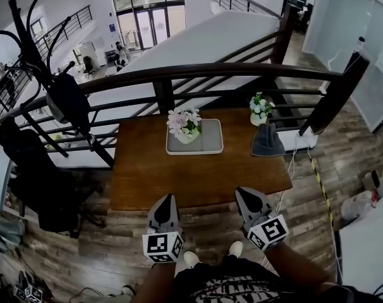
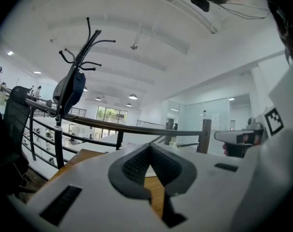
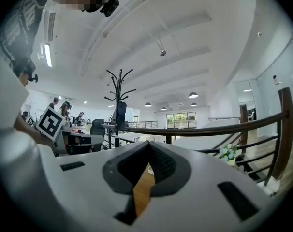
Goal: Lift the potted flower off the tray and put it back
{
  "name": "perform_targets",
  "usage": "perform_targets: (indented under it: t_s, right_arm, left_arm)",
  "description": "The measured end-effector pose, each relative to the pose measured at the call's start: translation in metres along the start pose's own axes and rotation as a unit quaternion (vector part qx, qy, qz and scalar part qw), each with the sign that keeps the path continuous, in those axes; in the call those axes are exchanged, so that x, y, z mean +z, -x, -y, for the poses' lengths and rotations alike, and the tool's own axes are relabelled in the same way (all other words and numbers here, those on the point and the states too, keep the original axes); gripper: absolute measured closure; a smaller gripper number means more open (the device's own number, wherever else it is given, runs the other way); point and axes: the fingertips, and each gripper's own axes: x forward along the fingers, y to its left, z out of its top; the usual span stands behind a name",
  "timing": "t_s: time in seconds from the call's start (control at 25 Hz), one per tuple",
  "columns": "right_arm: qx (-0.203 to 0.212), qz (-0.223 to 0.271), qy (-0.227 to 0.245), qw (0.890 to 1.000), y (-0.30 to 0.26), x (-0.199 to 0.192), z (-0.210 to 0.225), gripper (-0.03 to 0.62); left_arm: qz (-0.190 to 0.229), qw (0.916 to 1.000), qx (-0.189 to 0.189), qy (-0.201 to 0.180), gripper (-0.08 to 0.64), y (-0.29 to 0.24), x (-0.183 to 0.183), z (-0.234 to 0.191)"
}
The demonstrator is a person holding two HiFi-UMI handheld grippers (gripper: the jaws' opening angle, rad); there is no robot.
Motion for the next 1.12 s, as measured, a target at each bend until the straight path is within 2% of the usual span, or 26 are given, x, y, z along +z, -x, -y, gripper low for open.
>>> perform_targets:
  t_s: [0.24,0.36,0.52,0.72,0.92,1.12]
  right_arm:
    - [-0.006,-0.01,0.005,1.0,-0.012,-0.003,-0.016,0.603]
    - [-0.001,-0.016,0.02,1.0,-0.02,0.002,-0.033,0.603]
    - [-0.011,-0.015,0.025,1.0,-0.029,0.015,-0.049,0.603]
    - [-0.009,-0.022,0.036,0.999,-0.035,0.012,-0.064,0.603]
    - [-0.021,-0.026,0.039,0.999,-0.038,0.015,-0.056,0.603]
    - [-0.023,-0.022,0.037,0.999,-0.045,0.016,-0.042,0.603]
  left_arm:
    - [0.01,0.9998,0.016,0.006,0.554,0.013,0.008,-0.043]
    - [0.01,0.9999,0.003,-0.008,0.554,0.012,0.013,-0.049]
    - [0.016,0.9997,-0.02,0.007,0.554,0.009,0.021,-0.055]
    - [0.014,0.9992,-0.028,0.025,0.554,0.011,0.012,-0.067]
    - [0.015,0.9985,-0.04,0.035,0.554,0.001,0.008,-0.065]
    - [0.017,0.9982,-0.053,0.024,0.554,-0.018,0.012,-0.056]
